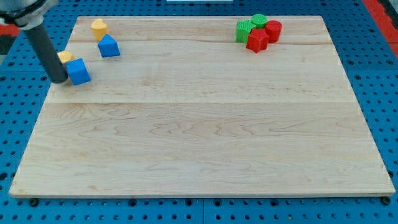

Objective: Slide the hexagon to the left of the blue triangle

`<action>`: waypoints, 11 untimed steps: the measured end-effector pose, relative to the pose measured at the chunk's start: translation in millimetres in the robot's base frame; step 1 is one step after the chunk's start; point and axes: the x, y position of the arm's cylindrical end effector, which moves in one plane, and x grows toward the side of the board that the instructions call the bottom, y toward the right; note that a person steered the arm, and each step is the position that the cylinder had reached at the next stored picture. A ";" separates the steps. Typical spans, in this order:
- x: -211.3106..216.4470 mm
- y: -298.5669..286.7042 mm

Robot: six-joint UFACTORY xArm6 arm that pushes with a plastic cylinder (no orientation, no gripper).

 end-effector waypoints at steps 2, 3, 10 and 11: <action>-14.1 -23.3; -72.2 -0.8; 0.3 -24.3; 28.0 -24.3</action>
